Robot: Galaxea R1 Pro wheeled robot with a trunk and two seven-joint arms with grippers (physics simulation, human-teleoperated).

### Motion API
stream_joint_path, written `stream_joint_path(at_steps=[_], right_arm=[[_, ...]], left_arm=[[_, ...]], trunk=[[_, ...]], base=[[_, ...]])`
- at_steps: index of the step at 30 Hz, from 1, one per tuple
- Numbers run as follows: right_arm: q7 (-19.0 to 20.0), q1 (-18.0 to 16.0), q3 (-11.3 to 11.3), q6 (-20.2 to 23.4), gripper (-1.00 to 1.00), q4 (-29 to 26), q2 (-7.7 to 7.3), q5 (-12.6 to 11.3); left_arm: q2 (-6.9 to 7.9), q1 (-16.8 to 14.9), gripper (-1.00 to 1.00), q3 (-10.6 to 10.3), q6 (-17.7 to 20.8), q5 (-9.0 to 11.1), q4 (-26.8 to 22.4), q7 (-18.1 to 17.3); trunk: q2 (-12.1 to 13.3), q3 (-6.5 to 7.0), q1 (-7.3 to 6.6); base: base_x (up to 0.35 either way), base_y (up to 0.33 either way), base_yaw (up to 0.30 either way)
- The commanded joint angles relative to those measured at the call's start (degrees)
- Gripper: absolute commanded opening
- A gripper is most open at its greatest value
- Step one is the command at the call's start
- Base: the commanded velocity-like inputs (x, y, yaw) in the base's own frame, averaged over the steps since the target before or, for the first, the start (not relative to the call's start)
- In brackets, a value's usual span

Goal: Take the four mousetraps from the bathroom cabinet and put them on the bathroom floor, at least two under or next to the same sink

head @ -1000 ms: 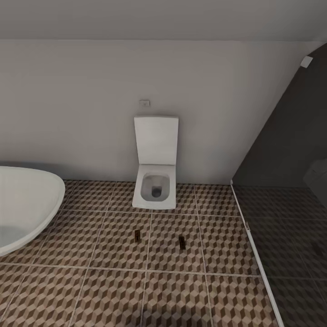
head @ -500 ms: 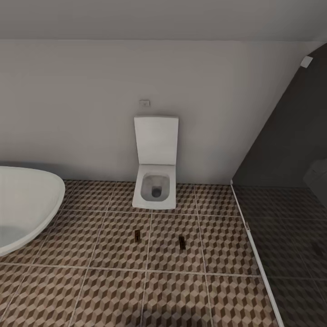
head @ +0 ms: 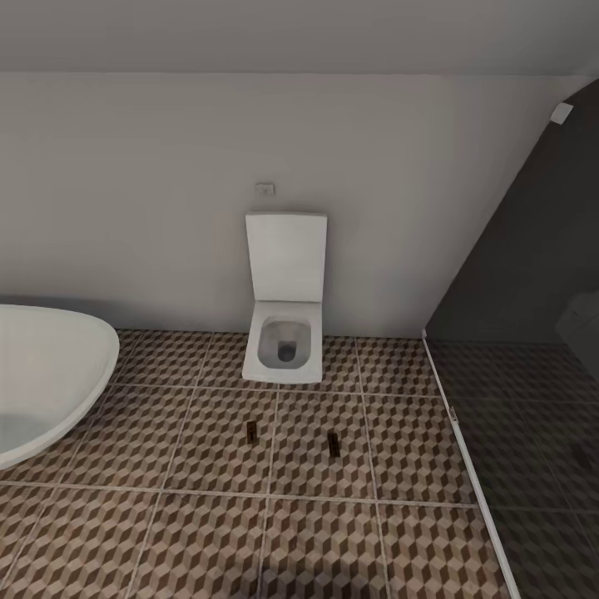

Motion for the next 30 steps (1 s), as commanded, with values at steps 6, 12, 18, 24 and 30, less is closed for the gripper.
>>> stream_joint_path(at_steps=[6,12,18,24,30], right_arm=[[0.22,-0.03,0.17,-0.19,1.0,0.04,-0.02,-0.22],[0.22,-0.03,0.17,-0.19,1.0,0.04,-0.02,-0.22],[0.22,-0.03,0.16,-0.19,1.0,0.04,-0.02,-0.22],[0.22,-0.03,0.16,-0.19,1.0,0.06,-0.02,-0.22],[0.22,-0.03,0.17,-0.19,1.0,0.04,-0.02,-0.22]], left_arm=[[-0.03,-0.07,1.0,-0.49,-0.25,0.15,0.18,0.25],[-0.03,-0.07,1.0,-0.49,-0.25,0.15,0.18,0.25],[-0.03,-0.07,1.0,-0.49,-0.25,0.15,0.18,0.25],[-0.03,-0.07,1.0,-0.49,-0.25,0.15,0.18,0.25],[-0.04,-0.07,1.0,-0.49,-0.25,0.15,0.18,0.25]], trunk=[[-0.09,-0.08,0.03],[-0.09,-0.08,0.03],[-0.09,-0.08,0.03],[-0.09,-0.08,0.03],[-0.09,-0.08,0.03]], base=[[0.0,0.0,0.0],[0.0,0.0,0.0],[0.0,0.0,0.0],[0.0,0.0,0.0],[0.0,0.0,0.0]])
